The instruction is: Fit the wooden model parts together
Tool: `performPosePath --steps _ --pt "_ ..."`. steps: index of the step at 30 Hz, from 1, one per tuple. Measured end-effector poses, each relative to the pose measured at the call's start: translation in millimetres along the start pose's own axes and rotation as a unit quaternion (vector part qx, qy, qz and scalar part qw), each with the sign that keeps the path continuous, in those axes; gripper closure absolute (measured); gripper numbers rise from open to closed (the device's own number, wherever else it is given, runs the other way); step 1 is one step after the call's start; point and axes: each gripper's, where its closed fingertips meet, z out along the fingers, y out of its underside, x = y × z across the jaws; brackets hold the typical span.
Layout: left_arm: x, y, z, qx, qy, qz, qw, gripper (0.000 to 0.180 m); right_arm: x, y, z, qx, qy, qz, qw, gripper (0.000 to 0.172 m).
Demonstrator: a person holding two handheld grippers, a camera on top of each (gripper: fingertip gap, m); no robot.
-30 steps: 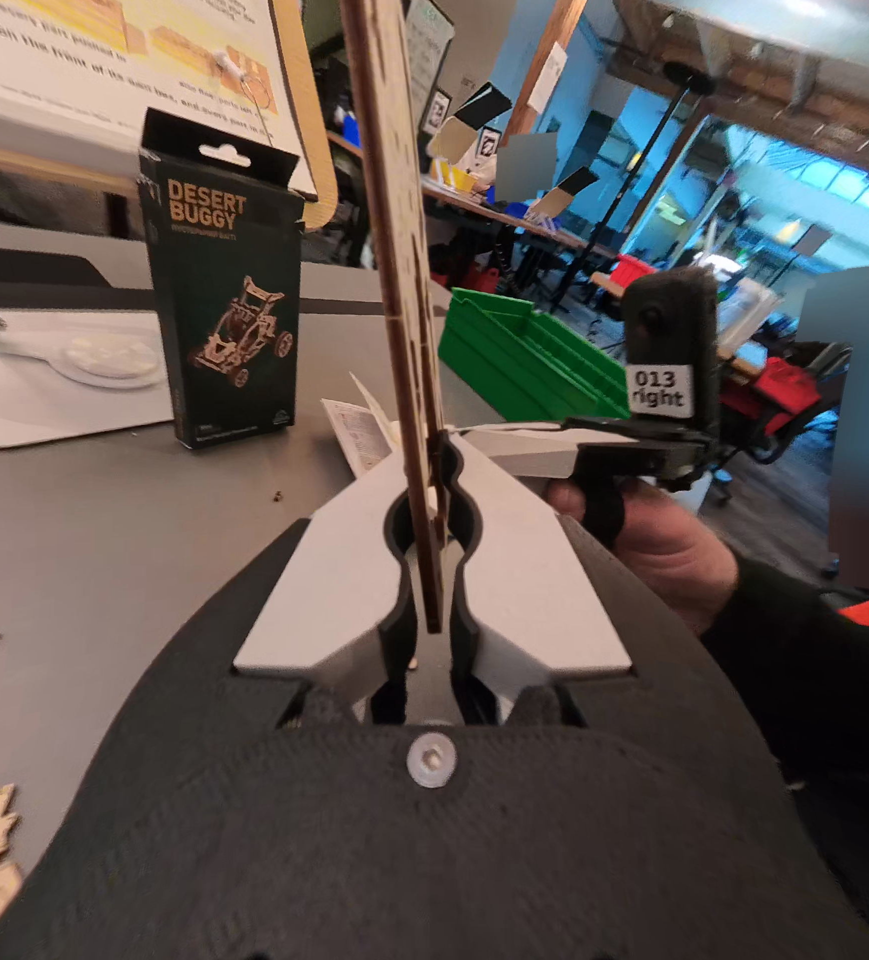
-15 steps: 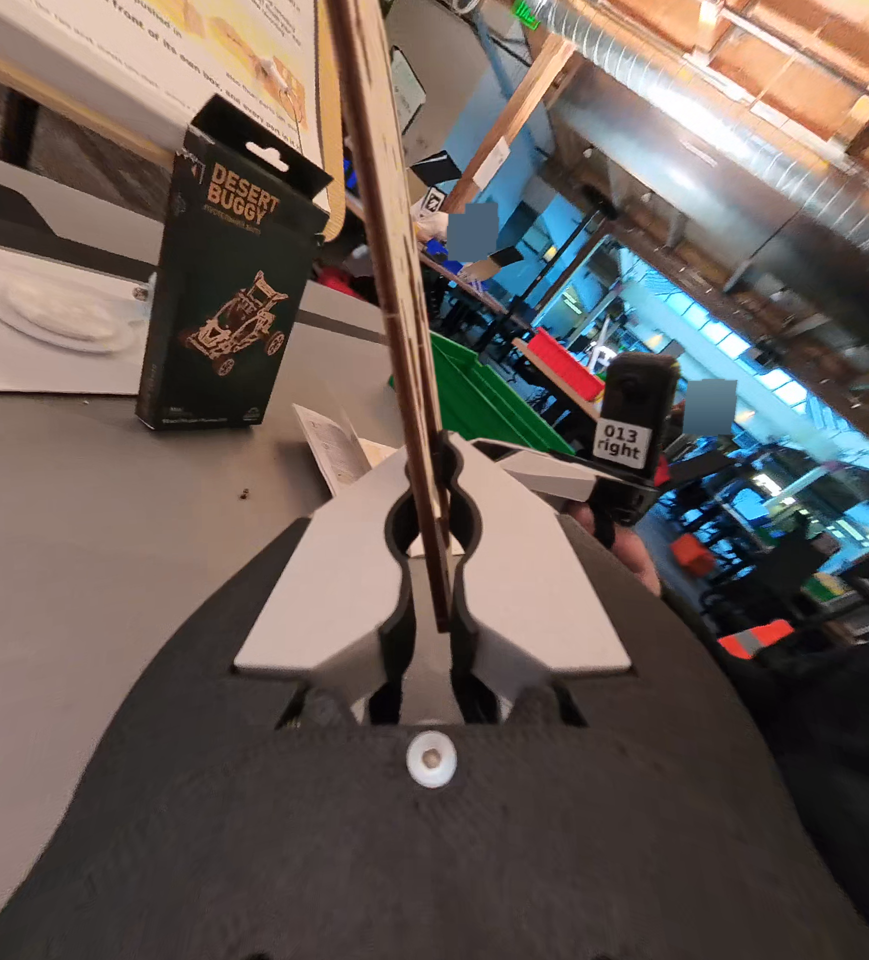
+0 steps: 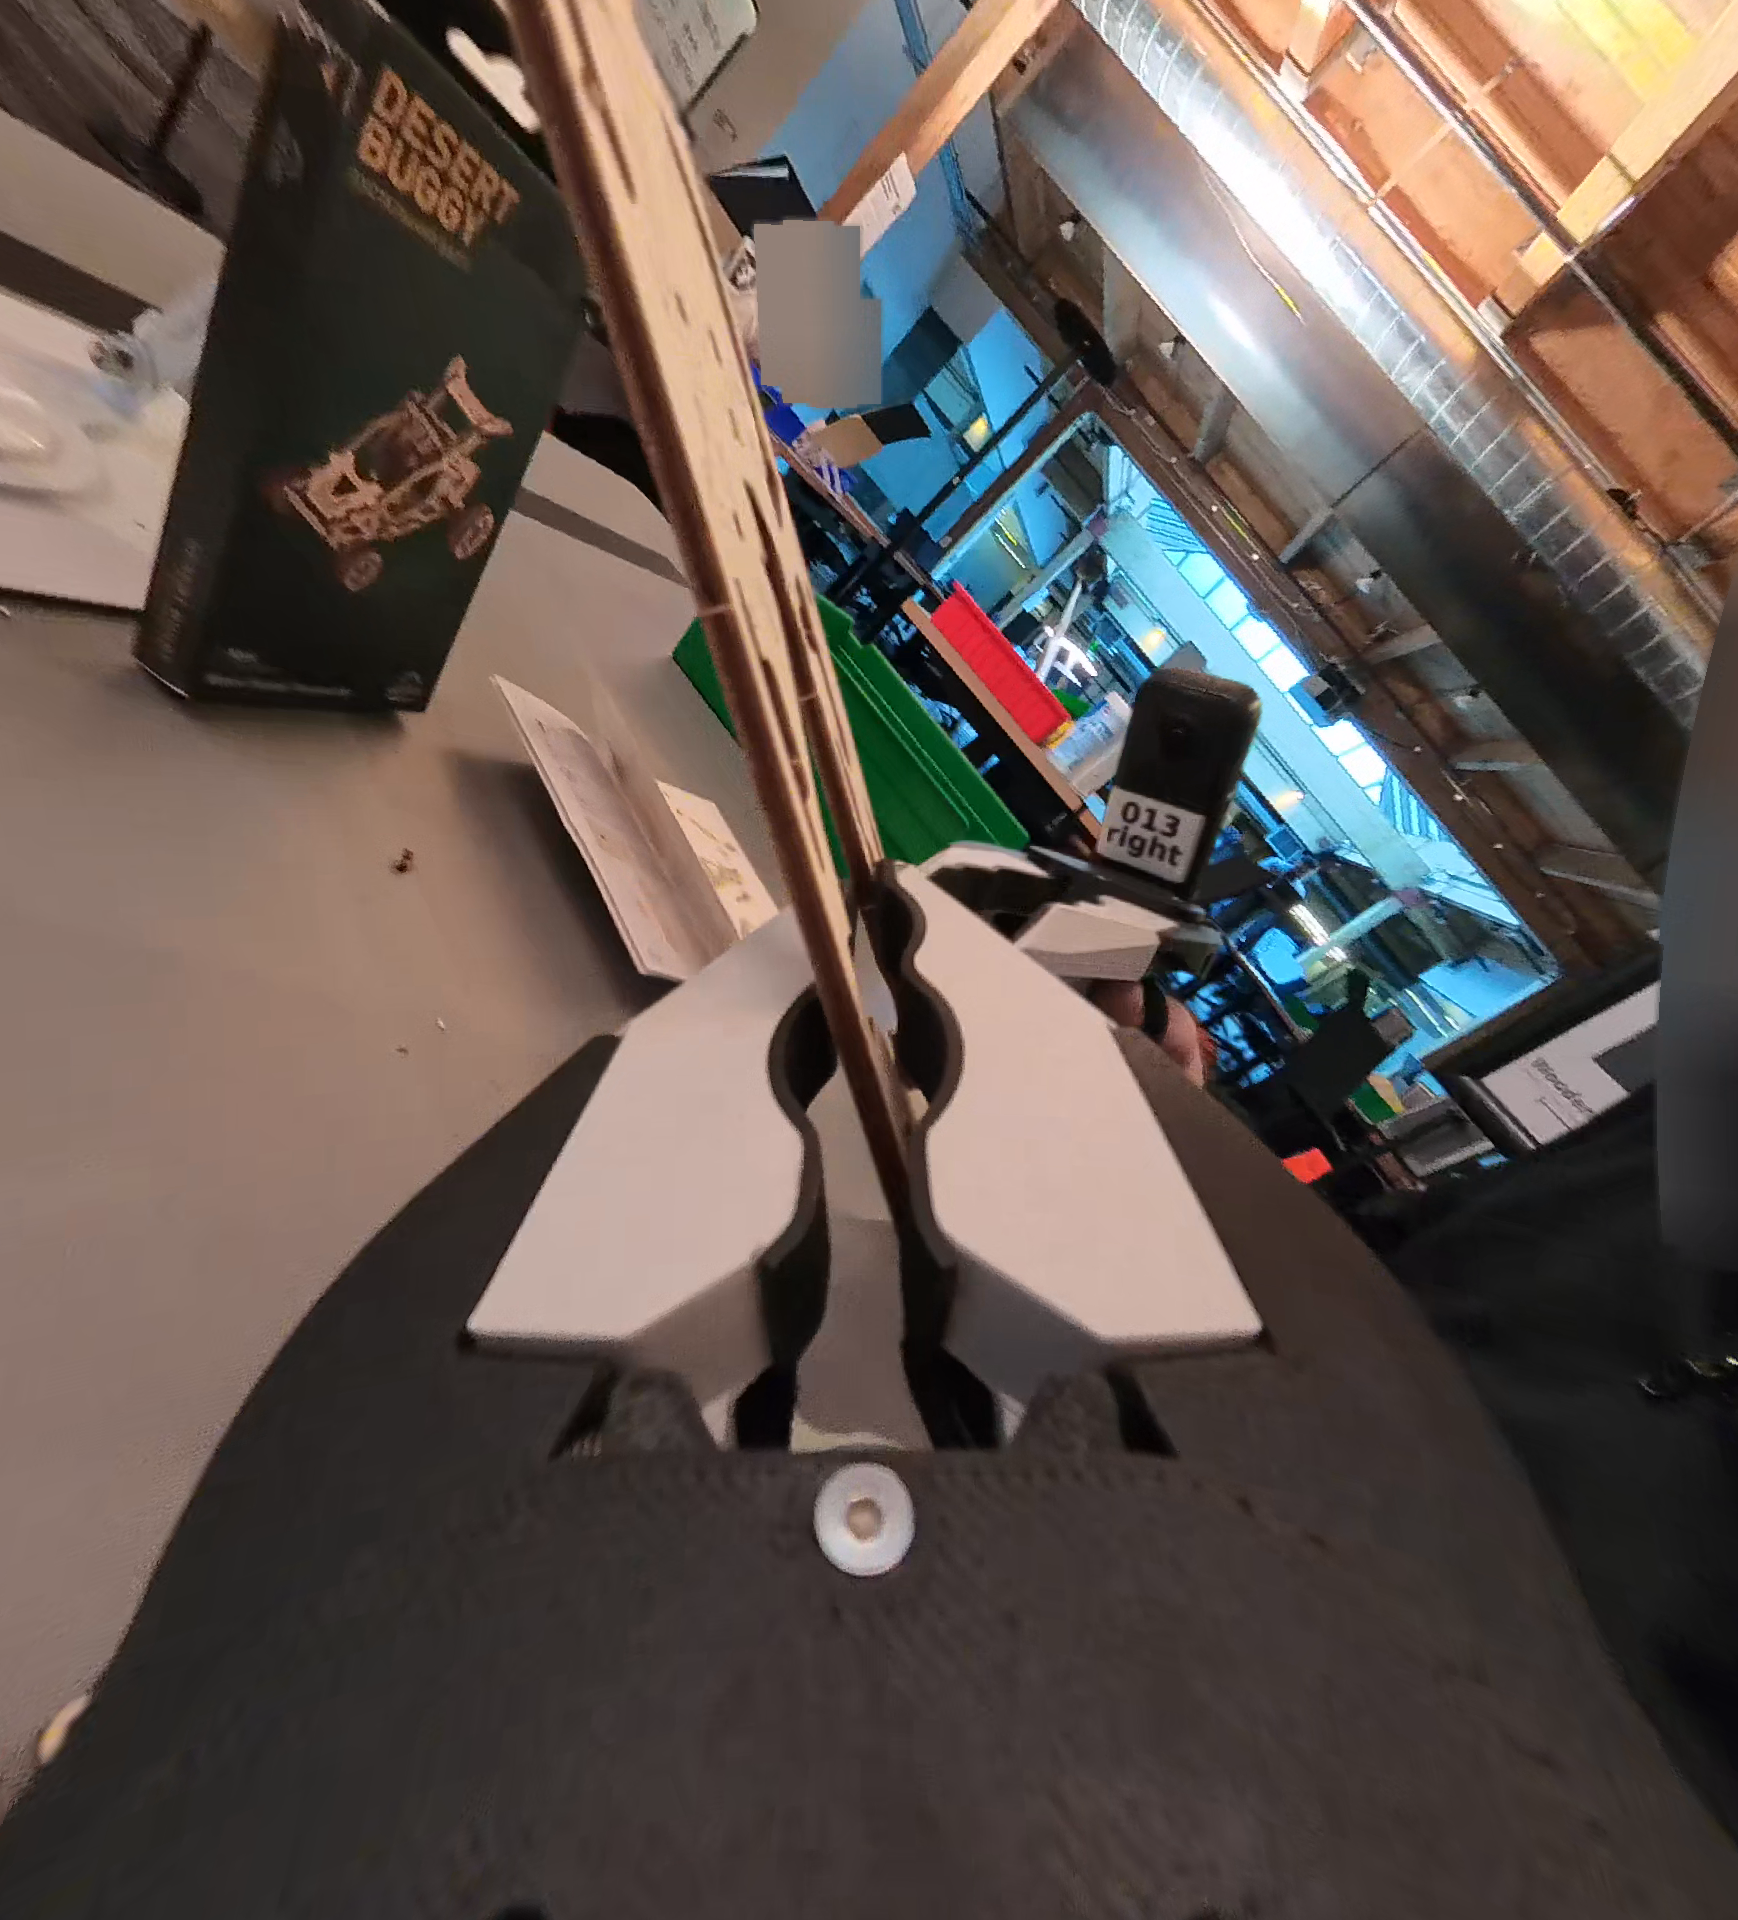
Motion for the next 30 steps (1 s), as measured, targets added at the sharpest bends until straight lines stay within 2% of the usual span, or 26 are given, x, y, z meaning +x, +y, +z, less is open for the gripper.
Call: performPosePath --steps 6,10,15,18,23,27,30 --pt "15.5 25.6 12.7 -0.041 0.050 -0.015 0.998 0.179 -10.3 15.1 13.5 0.014 -0.028 0.034 0.999 0.138" --pt "19.5 37.0 18.3 -0.053 0.067 -0.022 0.996 0.179 -18.3 21.7 15.9 0.025 -0.057 0.057 0.996 0.160" --pt "23.1 42.2 21.2 -0.059 0.086 -0.028 0.994 0.172 -22.9 23.6 9.7 0.054 -0.088 0.103 0.989 0.171" --pt "26.5 41.3 23.6 -0.054 0.094 -0.018 0.994 0.170 -23.1 23.4 5.9 0.063 -0.096 0.111 0.987 0.171" --pt "22.0 22.5 21.3 -0.021 0.081 -0.003 0.996 0.157 -20.4 22.7 -2.4 0.067 -0.106 0.120 0.985 0.171" --pt "25.1 15.8 23.3 -0.024 0.077 0.012 0.997 0.177 -21.2 25.4 -4.8 0.055 -0.117 0.129 0.983 0.171" --pt "21.1 17.6 27.0 -0.039 0.060 0.009 0.997 0.180 -17.1 25.3 -6.4 0.058 -0.116 0.139 0.982 0.171"
